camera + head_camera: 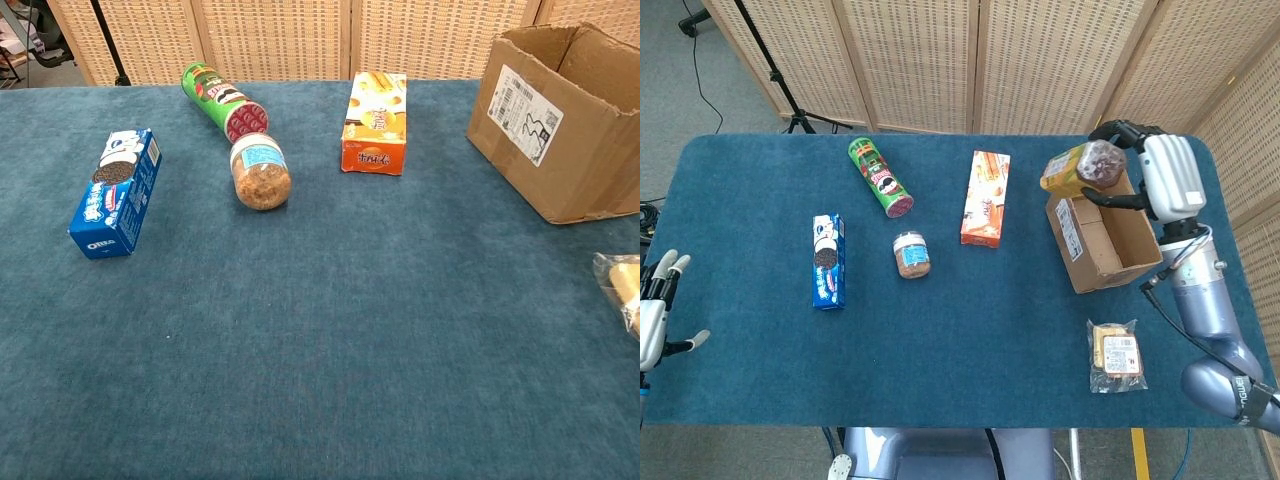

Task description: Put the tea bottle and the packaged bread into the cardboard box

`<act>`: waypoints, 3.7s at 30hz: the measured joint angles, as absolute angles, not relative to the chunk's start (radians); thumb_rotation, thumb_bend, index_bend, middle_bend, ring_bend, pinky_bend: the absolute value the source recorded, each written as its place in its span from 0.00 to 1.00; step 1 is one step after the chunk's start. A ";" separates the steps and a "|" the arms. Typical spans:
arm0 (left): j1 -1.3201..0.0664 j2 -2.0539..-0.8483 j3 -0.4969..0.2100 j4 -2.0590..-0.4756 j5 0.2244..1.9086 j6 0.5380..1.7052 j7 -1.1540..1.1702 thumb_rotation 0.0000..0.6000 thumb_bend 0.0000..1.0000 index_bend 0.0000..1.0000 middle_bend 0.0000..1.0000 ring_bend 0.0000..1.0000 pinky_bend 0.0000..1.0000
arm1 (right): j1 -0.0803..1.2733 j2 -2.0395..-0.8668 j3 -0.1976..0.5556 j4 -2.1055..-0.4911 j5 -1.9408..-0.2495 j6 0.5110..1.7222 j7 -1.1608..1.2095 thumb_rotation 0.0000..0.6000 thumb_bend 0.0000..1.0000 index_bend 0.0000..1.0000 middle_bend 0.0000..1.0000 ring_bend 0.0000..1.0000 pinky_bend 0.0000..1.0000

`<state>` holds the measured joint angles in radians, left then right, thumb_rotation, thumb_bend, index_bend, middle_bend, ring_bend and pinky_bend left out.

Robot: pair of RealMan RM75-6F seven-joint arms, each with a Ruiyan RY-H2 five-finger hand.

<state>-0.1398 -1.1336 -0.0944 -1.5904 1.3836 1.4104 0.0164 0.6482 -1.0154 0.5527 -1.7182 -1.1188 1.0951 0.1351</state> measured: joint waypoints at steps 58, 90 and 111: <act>-0.130 -1.132 -0.079 -1.604 1.412 1.433 0.021 1.00 0.00 0.00 0.00 0.00 0.00 | 0.517 -0.930 0.247 -1.657 -1.490 1.180 0.243 1.00 0.00 0.10 0.04 0.00 0.10; -0.132 -1.152 -0.076 -1.601 1.411 1.433 0.066 1.00 0.00 0.00 0.00 0.00 0.00 | 0.469 -1.170 -0.173 -0.893 -2.204 1.371 0.033 1.00 0.00 0.10 0.00 0.00 0.00; -0.144 -1.174 -0.076 -1.606 1.396 1.412 0.112 1.00 0.00 0.00 0.00 0.00 0.00 | 0.473 -1.383 -0.269 -0.575 -2.189 1.516 0.153 1.00 0.00 0.10 0.00 0.00 0.00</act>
